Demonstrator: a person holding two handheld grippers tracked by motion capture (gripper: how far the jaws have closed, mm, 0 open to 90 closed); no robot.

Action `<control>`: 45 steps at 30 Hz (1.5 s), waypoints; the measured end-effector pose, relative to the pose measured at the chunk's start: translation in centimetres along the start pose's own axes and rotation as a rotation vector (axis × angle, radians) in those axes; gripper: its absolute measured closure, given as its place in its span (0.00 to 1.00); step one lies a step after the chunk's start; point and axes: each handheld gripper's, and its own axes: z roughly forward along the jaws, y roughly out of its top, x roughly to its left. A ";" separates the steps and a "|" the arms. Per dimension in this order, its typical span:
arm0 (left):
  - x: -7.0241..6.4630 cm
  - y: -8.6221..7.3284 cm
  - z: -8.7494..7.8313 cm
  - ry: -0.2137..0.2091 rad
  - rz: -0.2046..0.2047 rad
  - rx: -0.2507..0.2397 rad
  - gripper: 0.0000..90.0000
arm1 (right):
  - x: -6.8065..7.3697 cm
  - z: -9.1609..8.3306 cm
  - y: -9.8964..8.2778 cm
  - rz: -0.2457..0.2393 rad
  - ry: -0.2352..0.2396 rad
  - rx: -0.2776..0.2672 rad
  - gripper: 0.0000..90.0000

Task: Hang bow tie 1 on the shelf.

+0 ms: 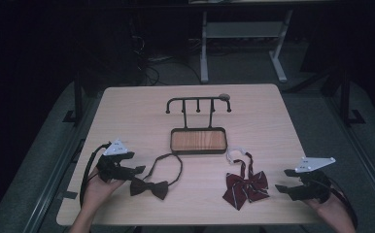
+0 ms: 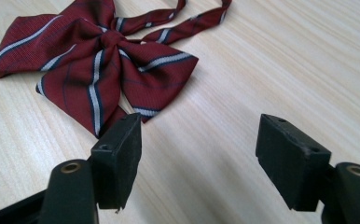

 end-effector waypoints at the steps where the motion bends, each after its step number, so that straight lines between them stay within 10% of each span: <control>1: 0.0 0.0 0.0 0.000 0.007 0.001 0.32 | 0.0 0.0 0.2 -0.004 0.005 0.003 0.35; 45: -0.6 0.2 -0.6 -0.007 0.033 -0.039 0.29 | 0.5 3.7 10.7 -0.225 0.159 0.217 0.48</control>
